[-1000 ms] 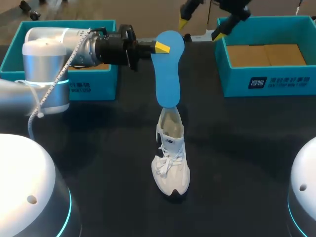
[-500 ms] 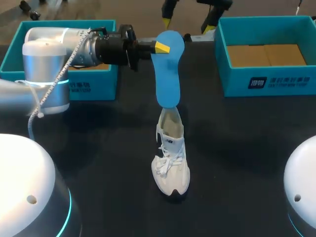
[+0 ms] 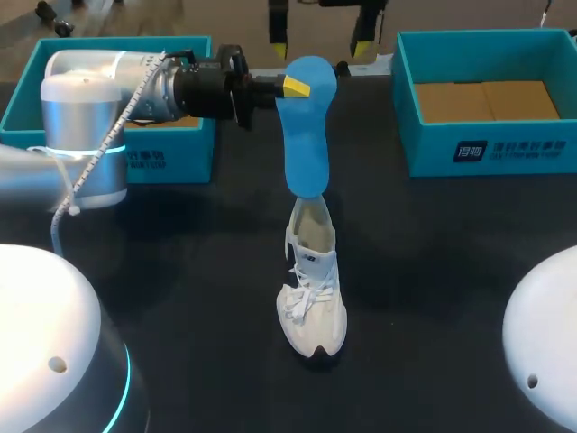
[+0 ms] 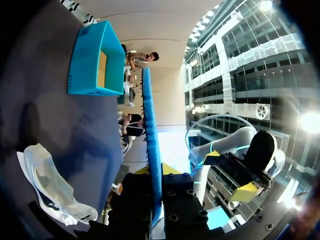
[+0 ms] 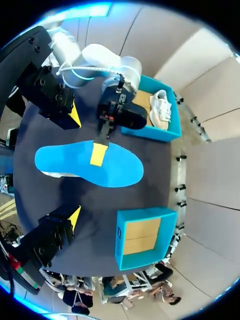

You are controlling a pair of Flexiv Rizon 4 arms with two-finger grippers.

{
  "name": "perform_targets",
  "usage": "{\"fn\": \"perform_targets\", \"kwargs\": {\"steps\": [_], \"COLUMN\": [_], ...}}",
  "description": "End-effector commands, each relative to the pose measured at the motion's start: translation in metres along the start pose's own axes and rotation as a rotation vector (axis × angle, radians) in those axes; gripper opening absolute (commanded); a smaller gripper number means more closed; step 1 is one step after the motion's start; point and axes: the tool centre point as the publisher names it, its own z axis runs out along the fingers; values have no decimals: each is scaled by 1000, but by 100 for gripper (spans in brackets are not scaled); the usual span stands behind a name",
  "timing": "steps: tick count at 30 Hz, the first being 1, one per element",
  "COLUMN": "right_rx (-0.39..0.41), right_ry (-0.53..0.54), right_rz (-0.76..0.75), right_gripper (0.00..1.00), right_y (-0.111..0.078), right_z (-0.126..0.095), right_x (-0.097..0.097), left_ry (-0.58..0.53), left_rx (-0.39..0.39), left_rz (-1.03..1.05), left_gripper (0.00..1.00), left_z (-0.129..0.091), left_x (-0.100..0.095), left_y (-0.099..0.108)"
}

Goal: Take the shoe out of the shoebox, open the shoe tongue, remove and reinsert the insole, then place the shoe into the shoebox

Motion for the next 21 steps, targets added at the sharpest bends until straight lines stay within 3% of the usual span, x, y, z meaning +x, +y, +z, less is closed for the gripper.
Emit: {"fn": "perform_targets", "kwargs": {"steps": [1,21], "right_rx": [-1,1], "right_ry": [-178,-112], "right_rz": [0,11], "right_gripper": [100,100], "right_y": [2,1], "right_z": [0,0], "right_x": [8,9], "left_ry": [-4,-4], "left_rx": [1,1], "left_rz": [-1,-1], "left_gripper": [0,0], "left_z": [0,0], "left_x": [1,1], "left_y": [1,1]}}
